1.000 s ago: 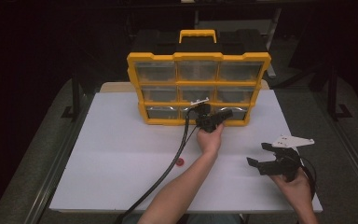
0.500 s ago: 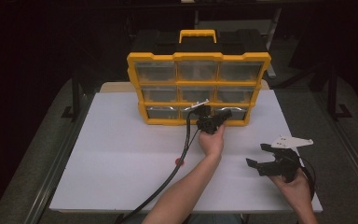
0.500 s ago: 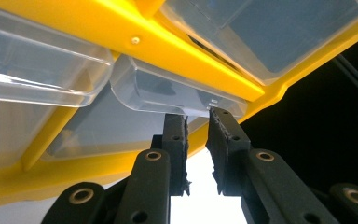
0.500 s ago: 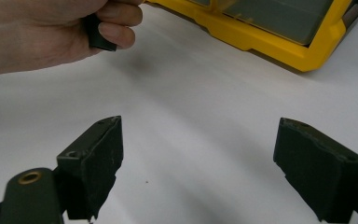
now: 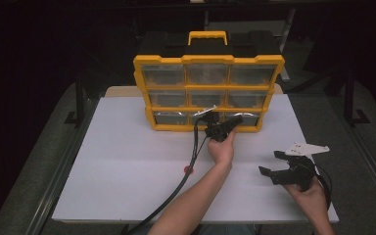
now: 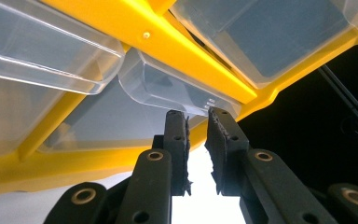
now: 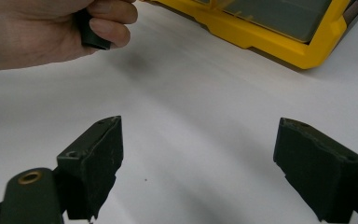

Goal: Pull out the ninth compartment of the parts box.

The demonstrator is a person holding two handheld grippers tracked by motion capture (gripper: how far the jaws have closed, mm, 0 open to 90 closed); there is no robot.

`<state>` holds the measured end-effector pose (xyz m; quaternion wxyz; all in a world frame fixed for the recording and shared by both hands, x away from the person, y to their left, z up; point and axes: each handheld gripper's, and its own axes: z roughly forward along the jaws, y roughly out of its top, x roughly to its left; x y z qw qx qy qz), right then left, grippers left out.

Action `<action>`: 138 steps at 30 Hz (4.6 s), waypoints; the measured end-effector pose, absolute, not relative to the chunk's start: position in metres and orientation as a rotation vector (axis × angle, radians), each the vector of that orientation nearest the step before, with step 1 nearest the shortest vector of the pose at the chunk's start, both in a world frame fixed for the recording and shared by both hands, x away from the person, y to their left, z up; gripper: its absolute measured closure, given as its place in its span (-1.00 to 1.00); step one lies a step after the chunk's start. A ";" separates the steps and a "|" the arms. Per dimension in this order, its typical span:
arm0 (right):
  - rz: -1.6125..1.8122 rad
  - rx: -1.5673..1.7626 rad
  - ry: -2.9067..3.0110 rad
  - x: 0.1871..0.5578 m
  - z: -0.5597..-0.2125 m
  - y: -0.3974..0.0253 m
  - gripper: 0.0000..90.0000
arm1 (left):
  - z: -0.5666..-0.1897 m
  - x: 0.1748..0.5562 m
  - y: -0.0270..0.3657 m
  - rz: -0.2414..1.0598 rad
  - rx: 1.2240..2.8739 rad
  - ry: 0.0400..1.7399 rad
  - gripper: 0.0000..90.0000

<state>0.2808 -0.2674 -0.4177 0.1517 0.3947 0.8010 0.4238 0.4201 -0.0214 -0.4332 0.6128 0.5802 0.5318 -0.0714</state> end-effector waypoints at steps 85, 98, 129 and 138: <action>1.222 1.125 2.321 0.280 -0.420 -0.272 -0.67 | -0.357 0.446 -0.047 0.180 2.395 0.270 0.21; 1.226 1.113 2.333 0.280 -0.421 -0.270 -0.67 | -0.365 0.455 -0.046 0.168 2.410 0.289 0.41; 1.239 1.119 2.330 0.277 -0.420 -0.273 -0.67 | -0.364 0.444 -0.034 -0.026 2.397 0.123 0.67; 1.236 1.113 2.331 0.277 -0.421 -0.272 -0.67 | -0.364 0.437 -0.033 -0.047 2.396 0.083 0.69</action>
